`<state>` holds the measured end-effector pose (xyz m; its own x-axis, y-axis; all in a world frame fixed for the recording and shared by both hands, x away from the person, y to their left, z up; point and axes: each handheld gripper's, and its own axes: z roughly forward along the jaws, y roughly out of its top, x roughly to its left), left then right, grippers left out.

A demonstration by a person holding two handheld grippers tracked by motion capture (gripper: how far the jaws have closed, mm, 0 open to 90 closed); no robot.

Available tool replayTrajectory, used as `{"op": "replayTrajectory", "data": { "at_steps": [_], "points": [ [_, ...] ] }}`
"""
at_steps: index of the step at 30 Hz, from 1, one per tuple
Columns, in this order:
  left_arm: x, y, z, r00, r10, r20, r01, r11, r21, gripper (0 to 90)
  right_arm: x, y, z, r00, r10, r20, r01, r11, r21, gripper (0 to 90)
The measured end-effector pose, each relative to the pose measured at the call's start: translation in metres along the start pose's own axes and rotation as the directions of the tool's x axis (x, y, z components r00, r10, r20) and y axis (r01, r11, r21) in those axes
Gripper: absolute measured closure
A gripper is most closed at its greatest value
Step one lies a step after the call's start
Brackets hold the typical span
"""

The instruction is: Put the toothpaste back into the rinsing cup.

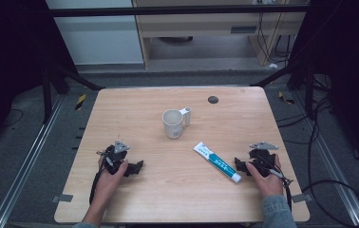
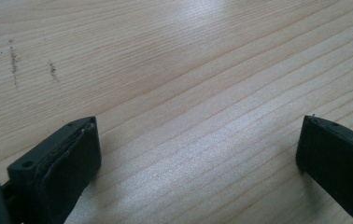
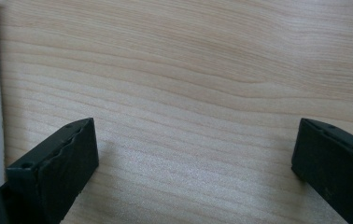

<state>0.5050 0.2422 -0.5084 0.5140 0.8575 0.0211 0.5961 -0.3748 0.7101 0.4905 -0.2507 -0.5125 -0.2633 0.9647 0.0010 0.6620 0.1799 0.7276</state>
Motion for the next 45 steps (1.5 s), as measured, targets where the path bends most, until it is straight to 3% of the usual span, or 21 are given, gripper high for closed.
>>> {"op": "replayTrajectory", "data": {
  "at_steps": [16, 17, 26, 31, 34, 38, 40, 41, 45],
  "points": [
    [0.0, 0.0, 0.0, 1.0, 0.0, 0.001, 0.0, 1.0, -0.002, 0.0, -0.002, -0.003, -0.004, 0.9993, -0.022, -0.029, 0.023, 0.9997, 0.002, 2.4],
    [0.0, 0.0, 0.0, 1.0, 0.0, 0.0, 0.0, 1.0, -0.002, 0.0, -0.004, -0.003, -0.006, 0.9992, -0.03, -0.028, 0.029, 0.9995, -0.012, 10.5],
    [0.0, 0.0, 0.0, 1.0, 0.0, 0.0, 0.0, 1.0, -0.002, 0.0, 0.003, 0.017, -0.036, 0.9948, -0.082, -0.061, 0.079, 0.9959, -0.044, 14.8],
    [0.0, 0.0, 0.0, 1.0, 0.0, 0.0, 0.0, 1.0, -0.002, 0.0, 0.021, 0.034, -0.05, 0.9788, -0.167, -0.119, 0.17, 0.9854, 0.015, 17.7],
    [0.0, 0.0, 0.0, 1.0, -0.001, 0.0, 0.001, 1.0, -0.002, 0.0, 0.034, 0.045, -0.054, 0.9634, -0.22, -0.153, 0.229, 0.9723, 0.045, 20.5],
    [0.0, 0.0, 0.0, 1.0, -0.001, 0.0, 0.001, 1.0, -0.002, 0.0, 0.046, 0.058, -0.056, 0.9476, -0.262, -0.183, 0.275, 0.9601, 0.051, 24.4],
    [0.0, 0.0, 0.0, 1.0, -0.001, 0.0, 0.001, 1.0, -0.002, 0.0, 0.049, 0.061, -0.056, 0.9445, -0.272, -0.184, 0.286, 0.9567, 0.054, 24.8],
    [0.0, 0.0, 0.0, 1.0, -0.002, 0.0, 0.002, 1.0, -0.002, 0.0, 0.054, 0.07, -0.056, 0.9375, -0.285, -0.2, 0.304, 0.9498, 0.073, 26.9],
    [0.0, 0.0, 0.0, 1.0, -0.001, 0.001, 0.001, 1.0, -0.002, 0.0, 0.06, 0.079, -0.054, 0.9274, -0.309, -0.211, 0.335, 0.9365, 0.103, 28.9]
  ]
}}
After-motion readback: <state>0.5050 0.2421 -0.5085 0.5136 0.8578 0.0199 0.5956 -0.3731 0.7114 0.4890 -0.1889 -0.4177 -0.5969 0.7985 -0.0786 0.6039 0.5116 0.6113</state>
